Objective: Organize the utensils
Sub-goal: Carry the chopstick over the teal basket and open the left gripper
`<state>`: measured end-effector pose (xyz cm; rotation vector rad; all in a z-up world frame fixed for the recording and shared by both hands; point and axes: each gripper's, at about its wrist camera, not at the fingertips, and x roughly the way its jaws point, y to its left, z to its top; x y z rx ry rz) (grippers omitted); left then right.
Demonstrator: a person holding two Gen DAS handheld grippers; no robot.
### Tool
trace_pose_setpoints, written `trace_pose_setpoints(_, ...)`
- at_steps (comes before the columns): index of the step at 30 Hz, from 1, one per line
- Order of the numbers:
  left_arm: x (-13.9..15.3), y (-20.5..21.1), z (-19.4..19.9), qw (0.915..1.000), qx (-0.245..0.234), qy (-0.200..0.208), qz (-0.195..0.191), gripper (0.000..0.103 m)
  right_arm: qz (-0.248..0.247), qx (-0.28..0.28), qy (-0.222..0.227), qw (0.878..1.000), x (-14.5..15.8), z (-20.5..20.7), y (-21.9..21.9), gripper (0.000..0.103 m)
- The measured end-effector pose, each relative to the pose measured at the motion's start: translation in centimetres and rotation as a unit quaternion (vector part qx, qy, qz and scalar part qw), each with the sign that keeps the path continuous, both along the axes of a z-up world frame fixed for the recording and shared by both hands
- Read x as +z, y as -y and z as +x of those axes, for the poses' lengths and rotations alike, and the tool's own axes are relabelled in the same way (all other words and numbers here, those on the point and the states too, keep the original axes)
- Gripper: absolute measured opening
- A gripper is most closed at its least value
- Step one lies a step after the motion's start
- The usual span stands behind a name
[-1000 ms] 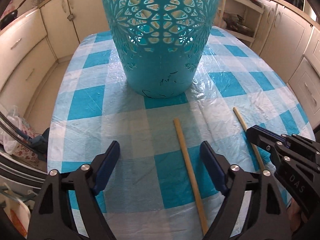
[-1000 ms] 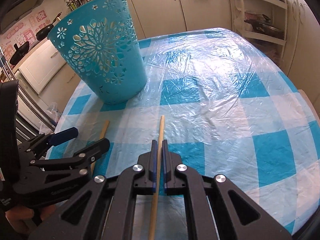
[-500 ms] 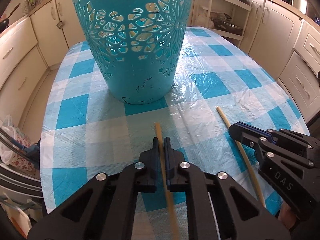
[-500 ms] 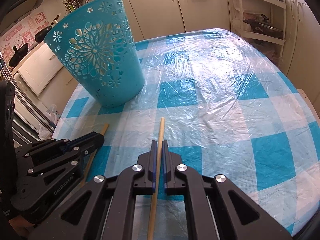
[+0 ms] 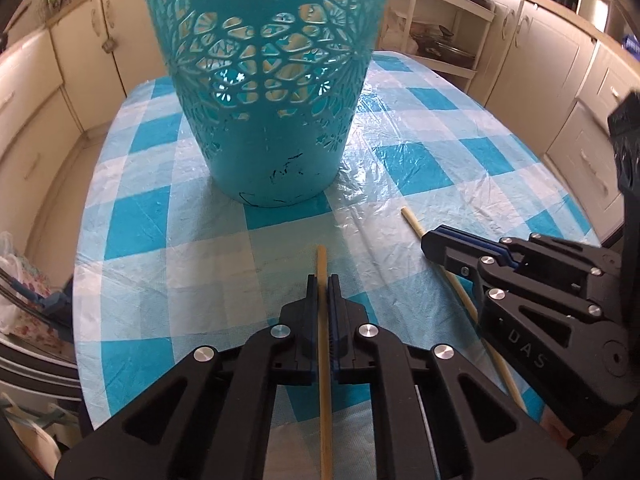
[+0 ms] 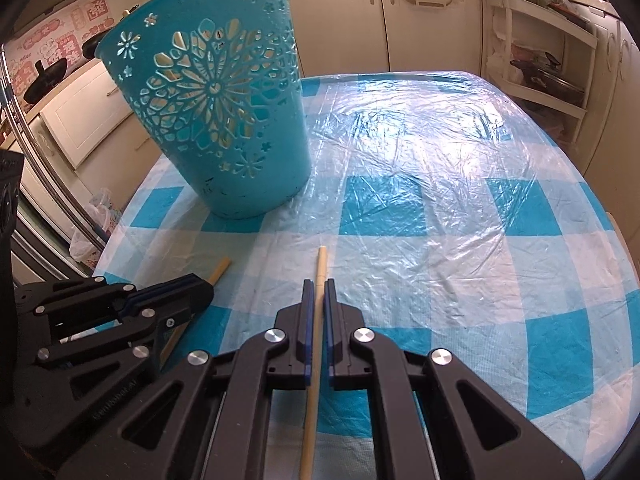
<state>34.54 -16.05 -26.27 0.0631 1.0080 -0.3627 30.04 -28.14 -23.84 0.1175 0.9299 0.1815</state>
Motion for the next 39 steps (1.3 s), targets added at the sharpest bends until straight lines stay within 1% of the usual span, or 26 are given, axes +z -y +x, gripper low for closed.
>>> trace_pose_setpoints(1, 0.2, -0.5, 0.0, 0.9999, 0.002, -0.005, -0.015, 0.005, 0.002, 0.000, 0.000, 1.000, 0.0, 0.0, 0.1, 0.006)
trace_pose_setpoints(3, 0.8, -1.4, -0.2, 0.9993, 0.003, -0.004, -0.036, 0.005, 0.006, -0.001, 0.000, 1.000, 0.0, 0.0, 0.2, 0.005)
trace_pose_setpoints(5, 1.9, -2.5, -0.5, 0.9979, 0.001, 0.000, -0.065, 0.005, 0.012, -0.003, -0.001, 1.000, -0.1, 0.0, 0.4, 0.005)
trace_pose_setpoints(7, 3.2, -3.6, -0.9, 0.9955, -0.002, 0.007, -0.094, 0.005, 0.019, -0.004, -0.001, 1.000, -0.1, 0.0, 0.6, 0.005)
trace_pose_setpoints(11, 7.0, -5.7, -1.9, 0.9886, -0.004, 0.034, -0.147, 0.005, 0.022, -0.005, -0.002, 1.000, -0.1, 0.0, 0.6, 0.005)
trace_pose_setpoints(13, 9.1, -6.4, -2.3, 0.9843, -0.006, 0.054, -0.168, 0.005, 0.021, -0.005, -0.001, 1.000, -0.1, 0.0, 0.5, 0.005)
trace_pose_setpoints(16, 12.8, -7.3, -2.5, 0.9752, -0.006, 0.088, -0.203, 0.005, 0.022, -0.005, -0.002, 1.000, -0.1, 0.1, 0.6, 0.005)
trace_pose_setpoints(18, 15.0, -7.5, -2.4, 0.9699, -0.004, 0.117, -0.214, 0.005, 0.025, -0.005, -0.002, 1.000, -0.1, 0.1, 0.7, 0.005)
trace_pose_setpoints(20, 17.3, -7.7, -1.8, 0.9617, 0.006, 0.156, -0.226, 0.005, 0.027, -0.006, -0.003, 1.000, -0.1, 0.1, 0.8, 0.005)
trace_pose_setpoints(22, 19.4, -7.7, -1.0, 0.9517, 0.018, 0.193, -0.238, 0.005, 0.028, -0.006, -0.003, 1.000, -0.2, 0.2, 0.9, 0.005)
trace_pose_setpoints(25, 21.7, -7.4, 1.4, 0.9356, 0.053, 0.250, -0.243, 0.005, 0.030, -0.006, -0.003, 1.000, -0.2, 0.2, 1.1, 0.005)
trace_pose_setpoints(30, 23.6, -6.4, 5.0, 0.9130, 0.111, 0.312, -0.239, 0.005, 0.033, -0.005, -0.003, 0.999, -0.2, 0.2, 1.3, 0.005)
trace_pose_setpoints(33, 23.9, -5.6, 7.0, 0.9008, 0.143, 0.342, -0.226, 0.005, 0.035, -0.005, -0.003, 0.999, -0.2, 0.2, 1.4, 0.005)
trace_pose_setpoints(36, 23.5, -5.3, 8.4, 0.8970, 0.159, 0.352, -0.215, 0.005, 0.036, -0.005, -0.004, 0.999, -0.3, 0.3, 1.5, 0.005)
trace_pose_setpoints(39, 22.5, -4.6, 9.4, 0.8978, 0.165, 0.354, -0.204, 0.005, 0.036, -0.005, -0.004, 0.999, -0.3, 0.2, 1.5, 0.005)
